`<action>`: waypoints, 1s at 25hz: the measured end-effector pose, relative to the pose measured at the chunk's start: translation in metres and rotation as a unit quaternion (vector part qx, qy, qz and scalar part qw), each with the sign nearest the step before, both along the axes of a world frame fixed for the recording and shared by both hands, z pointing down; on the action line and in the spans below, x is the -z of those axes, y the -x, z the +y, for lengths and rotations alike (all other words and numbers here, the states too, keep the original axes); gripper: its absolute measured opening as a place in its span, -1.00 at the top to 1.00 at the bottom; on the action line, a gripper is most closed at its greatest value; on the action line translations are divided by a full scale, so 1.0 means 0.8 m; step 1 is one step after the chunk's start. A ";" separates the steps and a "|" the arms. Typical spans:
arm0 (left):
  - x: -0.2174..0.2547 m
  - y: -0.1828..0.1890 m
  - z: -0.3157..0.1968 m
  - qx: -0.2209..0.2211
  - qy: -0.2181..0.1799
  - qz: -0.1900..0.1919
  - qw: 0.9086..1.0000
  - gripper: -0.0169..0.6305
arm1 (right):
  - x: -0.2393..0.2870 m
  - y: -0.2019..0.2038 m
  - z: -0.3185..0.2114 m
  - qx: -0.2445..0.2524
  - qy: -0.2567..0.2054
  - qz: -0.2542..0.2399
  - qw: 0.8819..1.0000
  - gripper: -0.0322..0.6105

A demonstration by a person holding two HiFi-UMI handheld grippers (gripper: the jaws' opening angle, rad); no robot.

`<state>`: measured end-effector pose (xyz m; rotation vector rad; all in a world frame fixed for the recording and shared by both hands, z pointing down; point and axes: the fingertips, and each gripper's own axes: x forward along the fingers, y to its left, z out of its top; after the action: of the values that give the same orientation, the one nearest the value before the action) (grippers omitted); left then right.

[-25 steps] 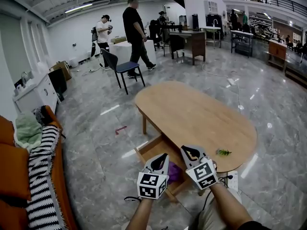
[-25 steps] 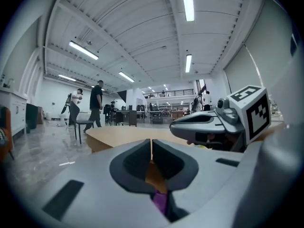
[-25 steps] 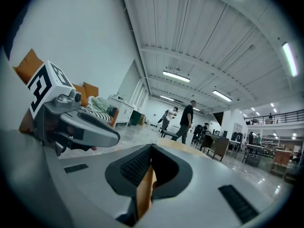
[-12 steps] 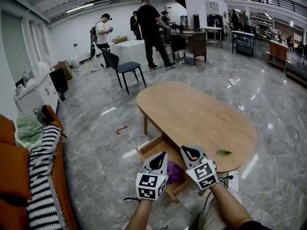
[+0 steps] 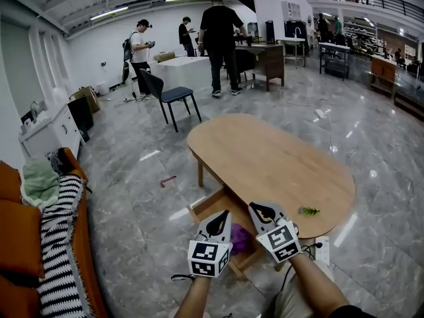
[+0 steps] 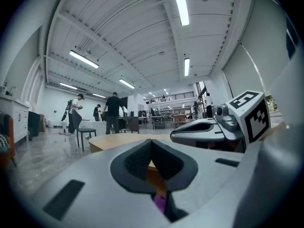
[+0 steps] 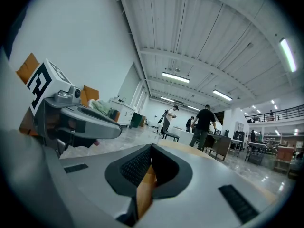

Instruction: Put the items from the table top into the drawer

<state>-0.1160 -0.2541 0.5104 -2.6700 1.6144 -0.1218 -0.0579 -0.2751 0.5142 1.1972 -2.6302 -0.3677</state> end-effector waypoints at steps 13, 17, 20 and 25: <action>-0.007 -0.024 -0.001 -0.023 0.009 0.008 1.000 0.93 | 0.000 -0.028 -0.005 -0.023 0.001 0.011 1.000 0.85; -0.012 -0.041 -0.002 -0.034 0.014 0.008 0.999 0.93 | 0.000 -0.047 -0.012 -0.044 0.008 0.013 0.999 0.85; -0.015 -0.053 -0.004 -0.046 0.018 0.005 0.999 0.93 | 0.001 -0.061 -0.014 -0.057 0.012 0.014 0.998 0.85; -0.018 -0.070 -0.013 -0.057 0.023 0.006 0.998 0.93 | 0.002 -0.086 -0.021 -0.071 0.021 0.021 0.997 0.85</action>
<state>-0.0602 -0.2643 0.5247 -2.7945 1.4747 -0.1440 0.0107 -0.2917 0.5125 1.3389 -2.4867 -0.3062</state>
